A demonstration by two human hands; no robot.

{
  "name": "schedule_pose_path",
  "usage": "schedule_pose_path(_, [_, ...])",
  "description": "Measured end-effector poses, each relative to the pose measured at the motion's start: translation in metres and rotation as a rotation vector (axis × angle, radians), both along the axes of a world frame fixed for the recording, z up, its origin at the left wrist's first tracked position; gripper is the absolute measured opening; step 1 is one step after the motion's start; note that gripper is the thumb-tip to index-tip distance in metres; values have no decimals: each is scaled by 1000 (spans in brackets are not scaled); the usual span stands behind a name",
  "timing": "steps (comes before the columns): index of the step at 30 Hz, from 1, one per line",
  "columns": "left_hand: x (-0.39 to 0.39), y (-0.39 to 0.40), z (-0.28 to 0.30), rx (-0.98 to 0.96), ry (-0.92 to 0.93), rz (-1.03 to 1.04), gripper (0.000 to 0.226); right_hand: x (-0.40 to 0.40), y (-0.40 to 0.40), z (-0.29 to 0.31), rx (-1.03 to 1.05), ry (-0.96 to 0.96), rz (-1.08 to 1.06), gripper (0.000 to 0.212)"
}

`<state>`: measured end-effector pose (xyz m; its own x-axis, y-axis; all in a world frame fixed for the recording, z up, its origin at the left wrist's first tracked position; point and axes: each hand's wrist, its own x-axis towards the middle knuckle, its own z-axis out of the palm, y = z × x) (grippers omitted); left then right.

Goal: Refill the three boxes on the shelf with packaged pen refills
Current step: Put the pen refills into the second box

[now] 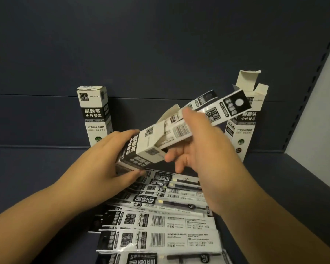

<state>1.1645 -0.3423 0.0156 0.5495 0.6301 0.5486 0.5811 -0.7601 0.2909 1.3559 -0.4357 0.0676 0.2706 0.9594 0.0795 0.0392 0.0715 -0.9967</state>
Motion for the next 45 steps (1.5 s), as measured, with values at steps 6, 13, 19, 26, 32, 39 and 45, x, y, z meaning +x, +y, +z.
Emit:
schedule_pose_path(6, [0, 1, -1, -19, -40, 11, 84, -1, -3, -6, 77, -60, -37, 24])
schedule_pose_path(13, [-3, 5, -1, -30, -85, 6, 83, -8, -3, -10, 234, -106, -25, 12])
schedule_pose_path(19, [-2, 5, -1, -45, -95, 2, 83, -5, 3, -12, 337, -224, -90, 5])
schedule_pose_path(26, [-1, 5, 0, -38, -81, -3, 84, 7, 1, -6, 419, -286, -59, 7])
schedule_pose_path(32, [-1, 5, 0, -30, -64, -24, 82, 5, 3, -10, 386, -415, -27, 9])
schedule_pose_path(39, [1, 2, -1, -24, -46, -31, 81, 9, 7, -10, 359, -583, -66, 16])
schedule_pose_path(45, [1, 4, -2, -26, -79, -33, 84, 19, 5, -6, 433, -601, 22, 16])
